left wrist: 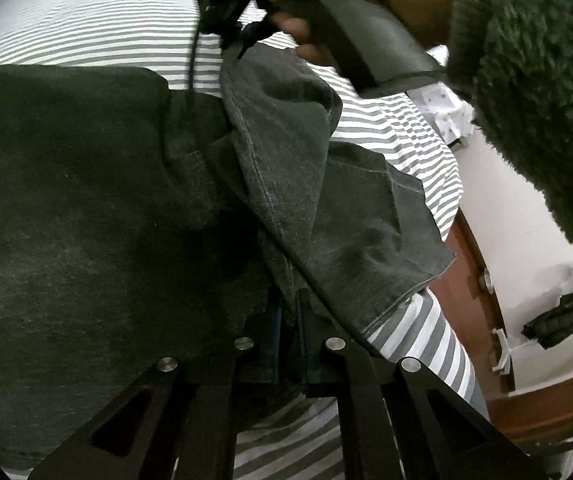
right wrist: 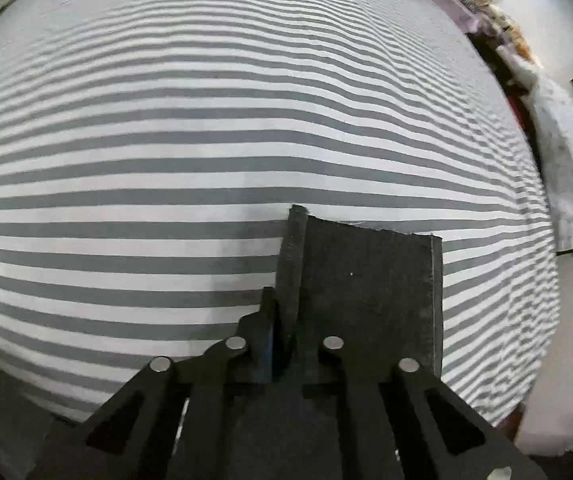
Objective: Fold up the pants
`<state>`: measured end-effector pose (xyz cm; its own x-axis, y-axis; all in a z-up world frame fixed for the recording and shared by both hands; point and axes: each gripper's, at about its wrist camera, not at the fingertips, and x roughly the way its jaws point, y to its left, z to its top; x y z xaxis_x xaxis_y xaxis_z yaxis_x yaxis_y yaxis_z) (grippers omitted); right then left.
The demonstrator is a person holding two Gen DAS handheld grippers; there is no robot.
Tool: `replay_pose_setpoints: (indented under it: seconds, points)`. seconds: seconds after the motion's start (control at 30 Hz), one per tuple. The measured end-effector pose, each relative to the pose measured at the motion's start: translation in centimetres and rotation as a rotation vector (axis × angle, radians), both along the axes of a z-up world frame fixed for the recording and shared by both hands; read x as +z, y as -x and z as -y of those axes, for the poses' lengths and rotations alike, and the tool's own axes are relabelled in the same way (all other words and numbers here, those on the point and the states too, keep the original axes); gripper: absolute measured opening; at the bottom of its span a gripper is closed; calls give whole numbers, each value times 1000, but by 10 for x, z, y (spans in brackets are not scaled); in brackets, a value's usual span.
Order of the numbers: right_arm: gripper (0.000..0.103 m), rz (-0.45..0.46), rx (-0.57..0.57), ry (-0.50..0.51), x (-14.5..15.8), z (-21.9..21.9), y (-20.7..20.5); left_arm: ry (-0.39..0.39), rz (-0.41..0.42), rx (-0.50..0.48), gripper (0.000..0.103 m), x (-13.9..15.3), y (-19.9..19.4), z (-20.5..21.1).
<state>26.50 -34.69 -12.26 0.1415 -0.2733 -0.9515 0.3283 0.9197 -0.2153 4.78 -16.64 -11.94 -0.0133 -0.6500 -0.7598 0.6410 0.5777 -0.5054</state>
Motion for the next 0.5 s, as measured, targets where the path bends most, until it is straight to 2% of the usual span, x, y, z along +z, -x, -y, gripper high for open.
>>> replay_pose_setpoints:
  seconds: [0.23,0.37,0.5]
  points:
    - [2,176,-151,-127,64,68,69,-8,45,-7,5,5,5,1]
    - [2,276,-262,-167,103,113,143,7,80,-22,5,19,6,1]
    - [2,343,-369,-190,121,143,218,16,140,-62,5,39,11,3]
